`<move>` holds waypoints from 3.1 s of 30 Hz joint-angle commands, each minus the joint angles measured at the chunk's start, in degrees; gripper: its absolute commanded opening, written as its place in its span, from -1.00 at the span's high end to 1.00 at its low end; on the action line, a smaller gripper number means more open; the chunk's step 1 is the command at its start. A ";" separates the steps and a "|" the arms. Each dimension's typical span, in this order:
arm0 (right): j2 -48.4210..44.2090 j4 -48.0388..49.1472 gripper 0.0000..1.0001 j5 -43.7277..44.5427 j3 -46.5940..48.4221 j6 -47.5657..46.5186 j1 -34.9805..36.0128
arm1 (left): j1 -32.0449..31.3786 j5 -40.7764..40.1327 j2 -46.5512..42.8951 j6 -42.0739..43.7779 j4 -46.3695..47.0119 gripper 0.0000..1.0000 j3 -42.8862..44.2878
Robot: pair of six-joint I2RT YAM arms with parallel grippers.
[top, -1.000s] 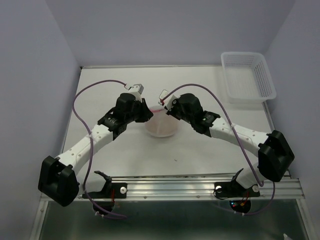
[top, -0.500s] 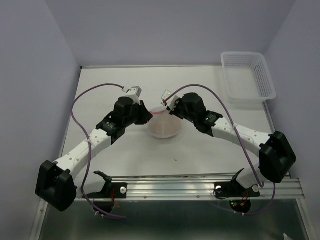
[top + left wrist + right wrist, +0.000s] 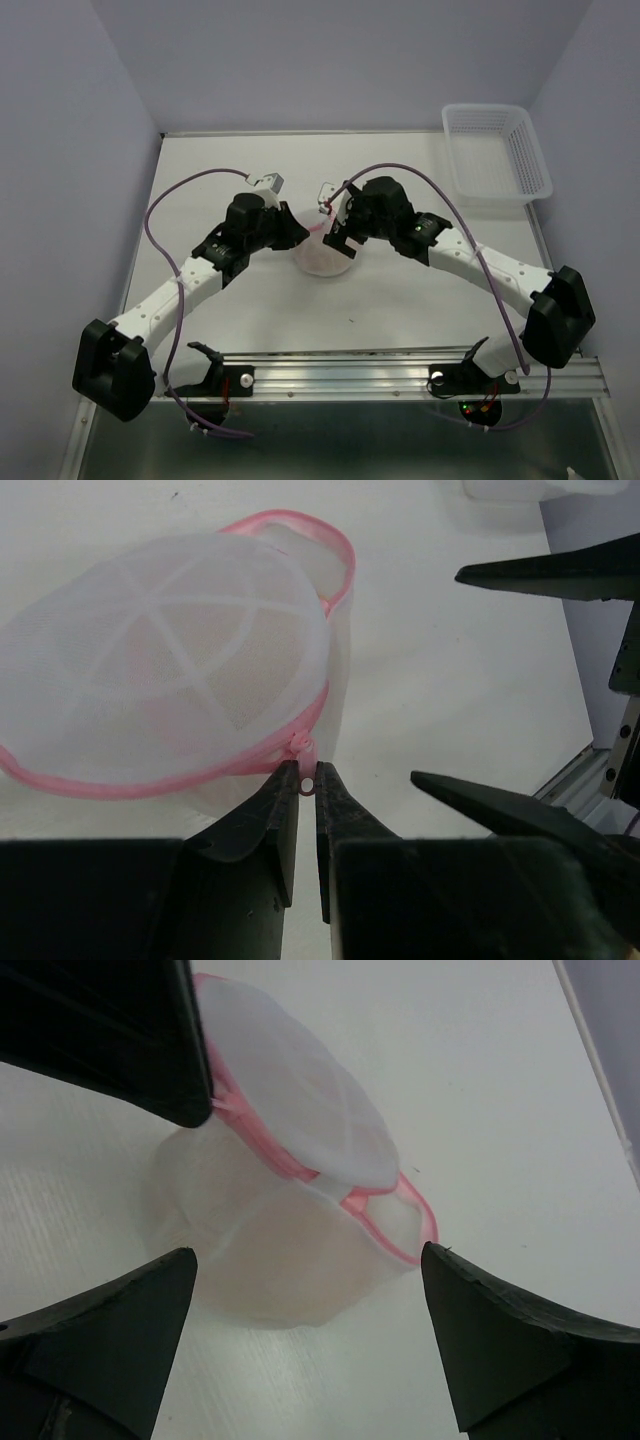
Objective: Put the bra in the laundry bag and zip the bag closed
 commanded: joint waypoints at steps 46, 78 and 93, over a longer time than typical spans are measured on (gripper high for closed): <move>-8.86 11.15 0.90 3.79 -10.31 -7.82 2.34 | 13.15 -8.09 4.34 -1.53 4.38 1.00 -3.49; 2.91 4.56 -1.00 15.03 7.34 14.16 14.20 | 1.72 -13.71 -9.19 -17.88 -7.65 1.00 1.00; 12.58 4.73 -0.59 33.06 10.95 16.44 20.54 | 1.55 -13.71 -13.06 -19.37 -10.29 1.00 -0.23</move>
